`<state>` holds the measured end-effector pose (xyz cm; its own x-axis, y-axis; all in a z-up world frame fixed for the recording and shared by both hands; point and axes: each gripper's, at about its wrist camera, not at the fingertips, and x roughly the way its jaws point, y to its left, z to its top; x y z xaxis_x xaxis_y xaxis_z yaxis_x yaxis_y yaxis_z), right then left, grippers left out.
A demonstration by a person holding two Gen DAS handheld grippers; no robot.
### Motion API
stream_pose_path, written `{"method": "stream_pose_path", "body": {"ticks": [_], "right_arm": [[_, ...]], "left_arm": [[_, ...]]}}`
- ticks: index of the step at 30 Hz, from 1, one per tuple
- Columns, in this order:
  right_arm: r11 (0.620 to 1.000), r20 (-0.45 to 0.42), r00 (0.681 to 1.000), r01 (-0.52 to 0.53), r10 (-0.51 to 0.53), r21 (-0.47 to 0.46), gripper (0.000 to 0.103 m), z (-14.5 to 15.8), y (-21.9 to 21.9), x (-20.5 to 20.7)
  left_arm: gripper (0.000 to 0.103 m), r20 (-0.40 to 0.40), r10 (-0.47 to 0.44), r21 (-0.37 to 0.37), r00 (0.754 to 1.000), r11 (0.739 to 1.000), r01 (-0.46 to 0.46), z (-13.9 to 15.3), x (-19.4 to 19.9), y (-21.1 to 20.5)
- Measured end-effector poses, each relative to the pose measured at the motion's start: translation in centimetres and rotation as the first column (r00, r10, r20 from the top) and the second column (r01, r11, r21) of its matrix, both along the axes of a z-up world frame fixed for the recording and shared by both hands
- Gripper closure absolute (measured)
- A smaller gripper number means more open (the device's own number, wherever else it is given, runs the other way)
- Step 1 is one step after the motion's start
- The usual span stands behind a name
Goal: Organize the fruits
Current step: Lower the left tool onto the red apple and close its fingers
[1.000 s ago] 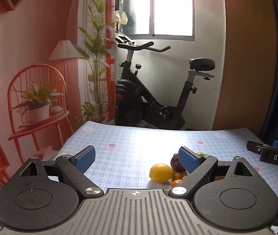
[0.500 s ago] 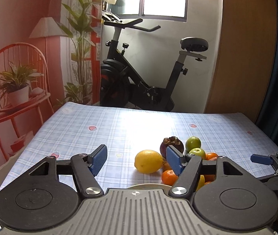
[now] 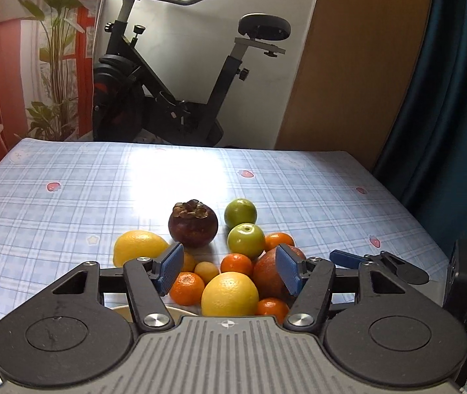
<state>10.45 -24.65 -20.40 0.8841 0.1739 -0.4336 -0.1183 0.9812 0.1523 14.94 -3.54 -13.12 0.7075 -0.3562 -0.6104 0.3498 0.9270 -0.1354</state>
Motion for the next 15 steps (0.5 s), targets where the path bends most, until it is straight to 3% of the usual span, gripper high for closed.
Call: {"method": "stream_pose_path", "body": {"ticks": [4, 8, 15], "right_arm": [[0.999, 0.002, 0.999, -0.039, 0.039, 0.013, 0.02, -0.1, 0.0, 0.6], [0.997, -0.021, 0.997, -0.069, 0.07, 0.03, 0.023, -0.2, -0.2, 1.4], [0.992, -0.046, 0.995, -0.083, 0.087, 0.095, 0.028, -0.6, -1.2, 1.9]], "left_arm": [[0.05, -0.042, -0.034, 0.016, 0.999, 0.999, 0.035, -0.7, 1.6, -1.1], [0.059, -0.135, -0.058, -0.023, 0.989, 0.998, 0.055, -1.6, 4.1, -2.1], [0.059, -0.216, -0.129, -0.035, 0.968, 0.992, 0.125, -3.3, 6.2, -3.5]]}}
